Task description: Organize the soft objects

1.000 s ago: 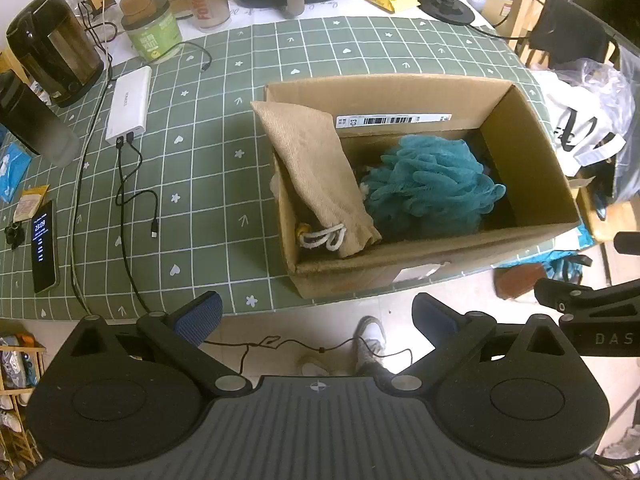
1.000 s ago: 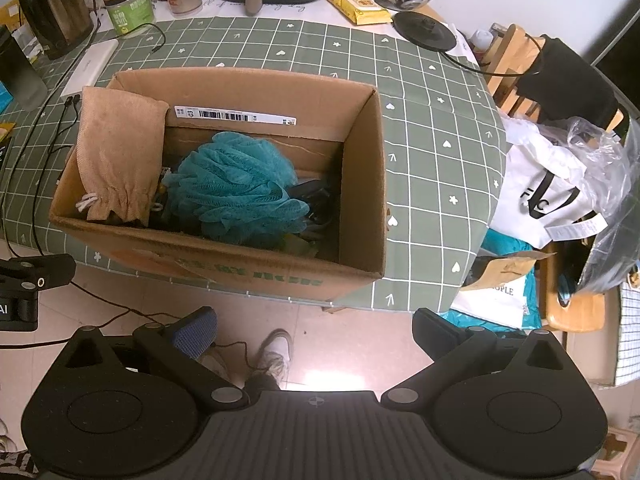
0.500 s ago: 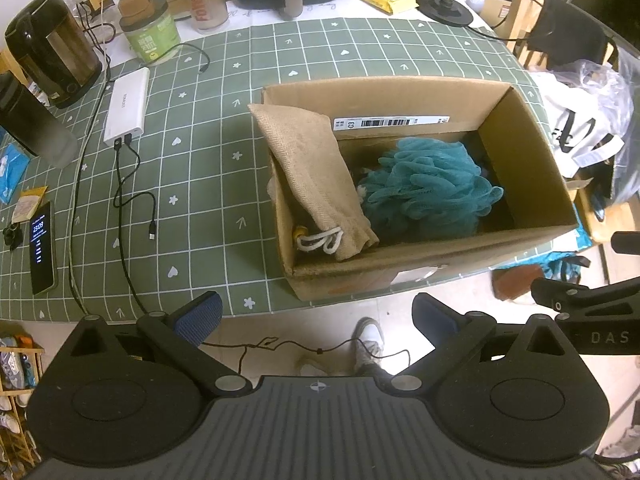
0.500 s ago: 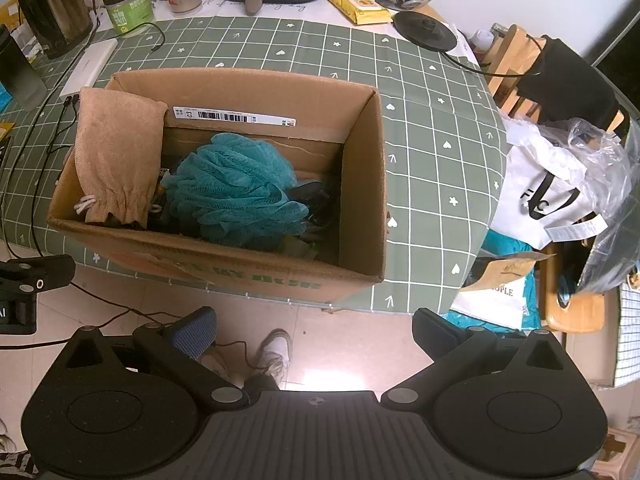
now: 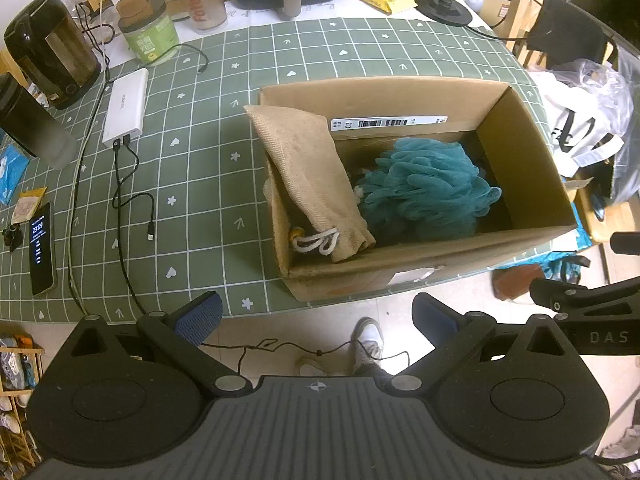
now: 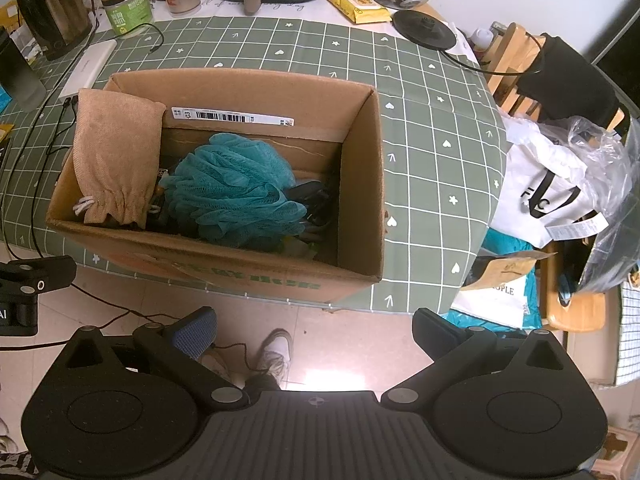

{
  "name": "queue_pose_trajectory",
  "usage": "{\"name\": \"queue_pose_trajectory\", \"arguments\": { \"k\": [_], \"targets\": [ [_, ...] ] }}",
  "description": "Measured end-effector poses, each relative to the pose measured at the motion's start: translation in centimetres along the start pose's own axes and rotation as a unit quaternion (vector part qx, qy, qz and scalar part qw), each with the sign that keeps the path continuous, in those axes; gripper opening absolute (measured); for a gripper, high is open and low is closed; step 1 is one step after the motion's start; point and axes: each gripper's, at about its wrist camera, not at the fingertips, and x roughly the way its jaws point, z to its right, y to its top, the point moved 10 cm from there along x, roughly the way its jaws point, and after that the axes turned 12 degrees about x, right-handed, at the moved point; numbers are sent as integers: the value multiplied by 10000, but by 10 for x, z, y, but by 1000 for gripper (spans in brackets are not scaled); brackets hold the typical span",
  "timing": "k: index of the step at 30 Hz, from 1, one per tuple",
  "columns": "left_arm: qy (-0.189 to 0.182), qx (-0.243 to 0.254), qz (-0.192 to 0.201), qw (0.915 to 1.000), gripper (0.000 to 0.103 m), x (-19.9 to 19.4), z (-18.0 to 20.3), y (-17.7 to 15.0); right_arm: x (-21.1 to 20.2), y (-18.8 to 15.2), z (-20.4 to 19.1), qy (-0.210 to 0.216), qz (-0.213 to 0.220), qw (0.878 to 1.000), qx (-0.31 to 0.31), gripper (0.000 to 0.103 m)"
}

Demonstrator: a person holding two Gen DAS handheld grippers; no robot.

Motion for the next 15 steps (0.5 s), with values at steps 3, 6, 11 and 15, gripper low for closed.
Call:
{"name": "queue_pose_trajectory", "arguments": {
  "k": [3, 6, 11, 15],
  "targets": [
    [-1, -8, -2, 10000, 103, 0, 2, 0, 0, 0, 0, 3, 5, 10000, 1, 103],
    [0, -5, 0, 10000, 103, 0, 2, 0, 0, 0, 0, 9, 1, 10000, 3, 103],
    [0, -6, -4, 10000, 103, 0, 2, 0, 0, 1, 1, 14, 5, 10000, -2, 103],
    [0, -8, -3, 10000, 103, 0, 1, 0, 1, 1, 1, 15, 2, 10000, 1, 103]
  ]
}}
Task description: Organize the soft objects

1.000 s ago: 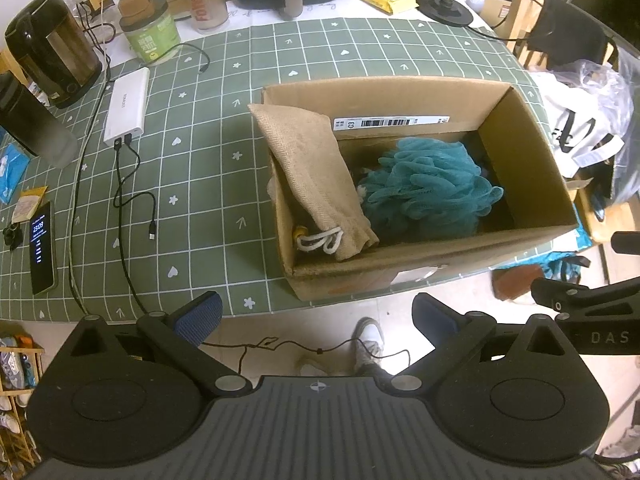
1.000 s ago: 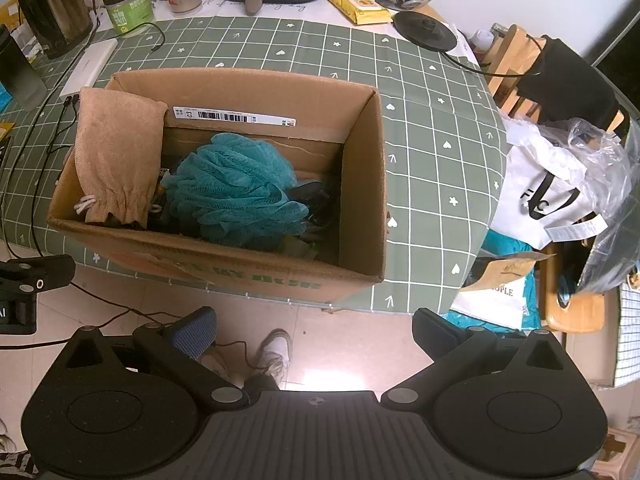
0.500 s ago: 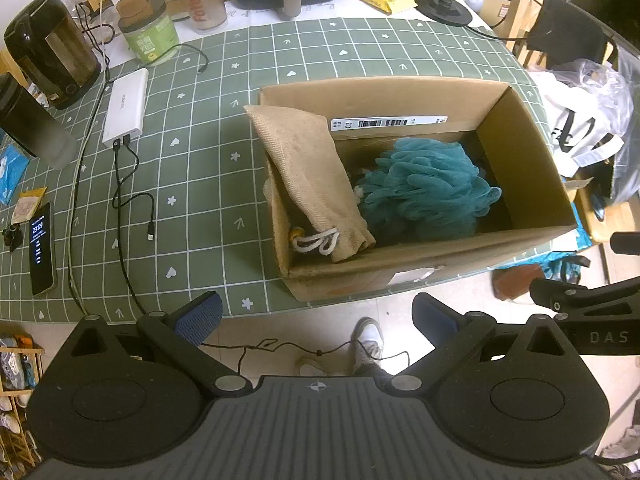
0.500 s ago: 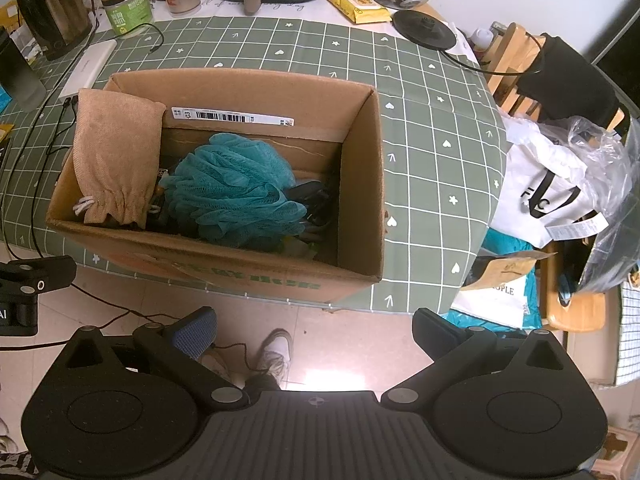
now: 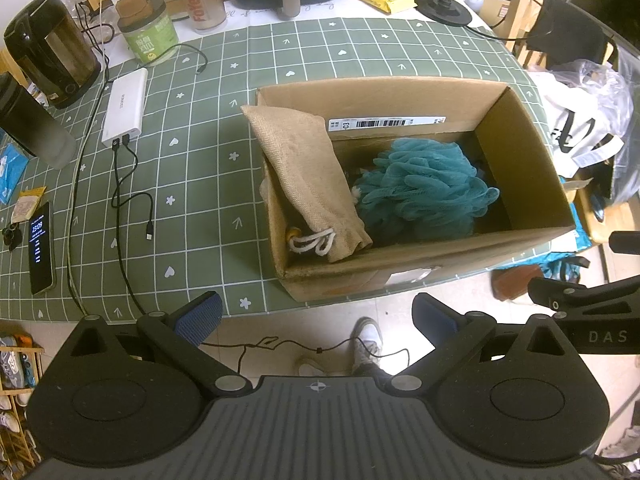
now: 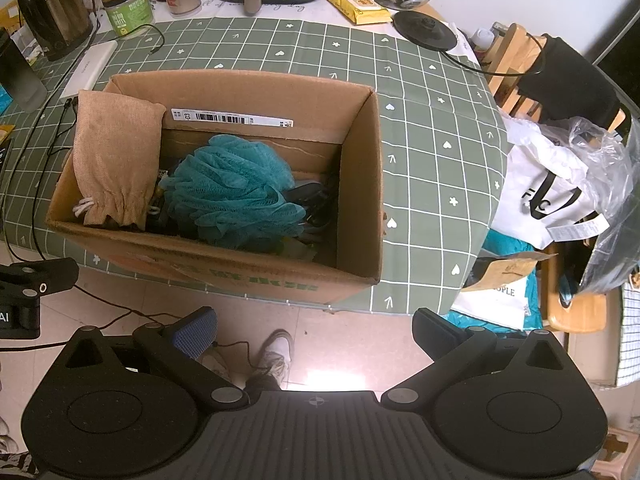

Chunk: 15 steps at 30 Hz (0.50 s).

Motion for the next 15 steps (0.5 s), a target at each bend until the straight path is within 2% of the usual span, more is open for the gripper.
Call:
{"name": "queue_pose_trajectory", "arguments": {
  "k": [15],
  "targets": [
    [-5, -36, -43, 10000, 103, 1, -2, 1, 1, 2, -1, 26, -19, 10000, -46, 103]
  ]
}}
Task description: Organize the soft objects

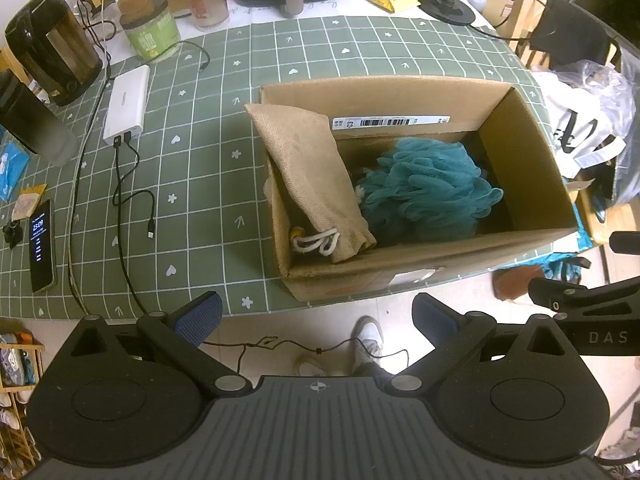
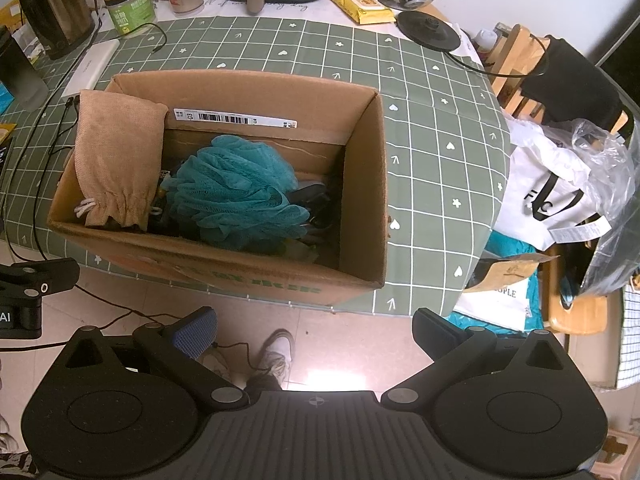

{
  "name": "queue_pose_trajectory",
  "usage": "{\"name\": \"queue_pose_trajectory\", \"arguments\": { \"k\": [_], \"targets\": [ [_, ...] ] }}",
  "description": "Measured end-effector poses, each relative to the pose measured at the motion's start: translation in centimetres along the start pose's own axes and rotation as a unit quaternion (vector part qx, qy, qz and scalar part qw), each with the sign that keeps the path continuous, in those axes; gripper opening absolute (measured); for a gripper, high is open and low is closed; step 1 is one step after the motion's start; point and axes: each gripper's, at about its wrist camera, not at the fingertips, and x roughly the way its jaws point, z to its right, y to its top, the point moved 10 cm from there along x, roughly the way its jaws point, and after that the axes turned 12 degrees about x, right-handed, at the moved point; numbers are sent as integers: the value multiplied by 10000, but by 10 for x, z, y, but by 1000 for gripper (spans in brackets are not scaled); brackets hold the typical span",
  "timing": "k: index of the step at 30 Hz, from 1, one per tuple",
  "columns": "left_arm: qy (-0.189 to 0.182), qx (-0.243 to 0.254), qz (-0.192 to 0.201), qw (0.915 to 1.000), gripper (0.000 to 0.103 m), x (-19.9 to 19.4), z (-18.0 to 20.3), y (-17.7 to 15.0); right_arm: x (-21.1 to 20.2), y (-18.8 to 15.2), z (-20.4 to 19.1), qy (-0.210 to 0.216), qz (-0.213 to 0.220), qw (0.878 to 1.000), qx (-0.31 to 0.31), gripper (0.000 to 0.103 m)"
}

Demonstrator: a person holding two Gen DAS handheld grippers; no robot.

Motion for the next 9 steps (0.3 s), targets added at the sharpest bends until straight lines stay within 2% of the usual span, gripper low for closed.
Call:
{"name": "queue_pose_trajectory", "arguments": {
  "k": [9],
  "targets": [
    [4, 9, 73, 10000, 103, -1, 1, 3, 0, 0, 0, -6, 4, 10000, 1, 103]
  ]
}}
